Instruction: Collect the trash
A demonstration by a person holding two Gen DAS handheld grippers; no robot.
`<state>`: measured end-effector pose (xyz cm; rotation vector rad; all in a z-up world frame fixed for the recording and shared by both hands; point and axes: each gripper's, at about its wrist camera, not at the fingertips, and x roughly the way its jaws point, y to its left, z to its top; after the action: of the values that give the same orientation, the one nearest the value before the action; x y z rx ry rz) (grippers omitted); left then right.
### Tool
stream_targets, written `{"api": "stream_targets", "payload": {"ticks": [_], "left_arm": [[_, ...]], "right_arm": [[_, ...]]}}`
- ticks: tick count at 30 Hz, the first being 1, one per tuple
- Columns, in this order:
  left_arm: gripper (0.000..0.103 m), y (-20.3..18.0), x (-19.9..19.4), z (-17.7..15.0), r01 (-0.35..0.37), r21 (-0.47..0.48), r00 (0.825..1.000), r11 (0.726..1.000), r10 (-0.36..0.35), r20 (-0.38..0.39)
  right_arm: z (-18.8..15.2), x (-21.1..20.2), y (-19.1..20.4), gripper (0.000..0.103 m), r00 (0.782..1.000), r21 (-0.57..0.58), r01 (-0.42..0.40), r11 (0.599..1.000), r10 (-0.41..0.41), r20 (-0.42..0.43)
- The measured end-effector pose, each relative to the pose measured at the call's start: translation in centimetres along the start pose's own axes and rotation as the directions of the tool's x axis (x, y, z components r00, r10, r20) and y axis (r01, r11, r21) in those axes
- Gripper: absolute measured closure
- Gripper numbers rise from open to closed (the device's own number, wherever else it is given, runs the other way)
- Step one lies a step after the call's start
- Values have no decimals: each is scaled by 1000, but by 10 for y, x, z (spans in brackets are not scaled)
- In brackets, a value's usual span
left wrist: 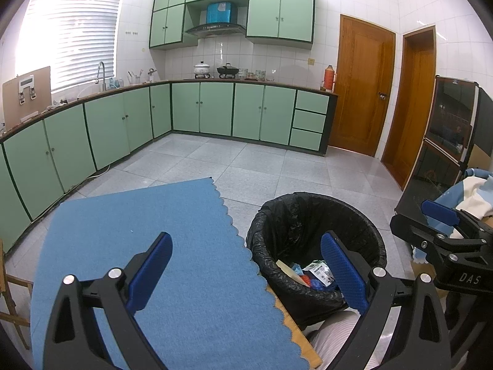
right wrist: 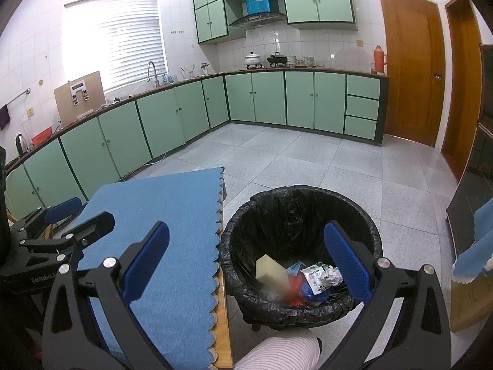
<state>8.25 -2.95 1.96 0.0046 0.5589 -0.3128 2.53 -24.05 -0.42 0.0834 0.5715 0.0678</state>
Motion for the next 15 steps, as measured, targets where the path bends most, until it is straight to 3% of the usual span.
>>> {"api": "stream_targets", "payload": {"ticks": [15], "left_arm": [[8,1,2,-1,-1,3,1000,1000,1,-6]], "right_arm": [[3,0,1,5,1000,-1,1,1000,-1,-3]]}}
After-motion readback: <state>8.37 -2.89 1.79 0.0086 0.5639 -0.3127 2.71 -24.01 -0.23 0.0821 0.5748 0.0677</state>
